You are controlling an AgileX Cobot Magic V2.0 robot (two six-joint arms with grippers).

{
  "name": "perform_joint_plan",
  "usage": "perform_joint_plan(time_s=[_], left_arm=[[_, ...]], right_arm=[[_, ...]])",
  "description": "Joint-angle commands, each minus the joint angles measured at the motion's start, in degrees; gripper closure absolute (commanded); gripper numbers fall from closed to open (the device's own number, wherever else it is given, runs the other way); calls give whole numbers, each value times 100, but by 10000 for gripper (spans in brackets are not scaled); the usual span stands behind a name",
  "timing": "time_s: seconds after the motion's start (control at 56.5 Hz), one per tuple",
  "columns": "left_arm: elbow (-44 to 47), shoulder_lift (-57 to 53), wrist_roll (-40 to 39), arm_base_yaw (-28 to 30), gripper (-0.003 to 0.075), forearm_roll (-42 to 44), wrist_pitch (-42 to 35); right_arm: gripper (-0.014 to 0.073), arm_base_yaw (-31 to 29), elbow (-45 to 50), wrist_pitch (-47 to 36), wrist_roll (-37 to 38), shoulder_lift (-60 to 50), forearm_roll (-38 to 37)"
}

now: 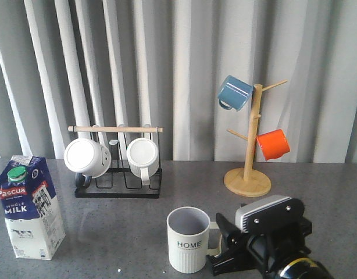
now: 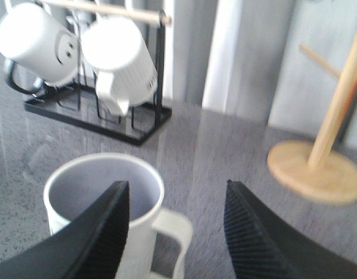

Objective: Place milk next to cup
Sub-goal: 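Open the right gripper and withdraw it from the mug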

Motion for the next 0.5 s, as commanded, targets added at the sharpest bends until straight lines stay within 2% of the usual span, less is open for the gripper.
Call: perform_joint_plan(time_s=[0.0, 0.177, 0.319, 0.425, 0.478], left_arm=[[-207, 26, -2, -51, 221, -53, -434], [-207, 26, -2, -51, 221, -53, -434], [-207, 26, -2, -51, 221, -53, -434], [-207, 26, -2, -51, 221, -53, -434], [-207, 26, -2, -51, 221, -53, -434]], right_arm=[[211, -292, -115, 202, -71, -767, -649], [211, -911, -115, 1158, -71, -1755, -832], [234, -1336, -115, 1886, 196, -2405, -1270], [307, -1651, -115, 2341, 440, -2880, -1342], [378, -1794, -115, 2509, 501, -3147, -1342]])
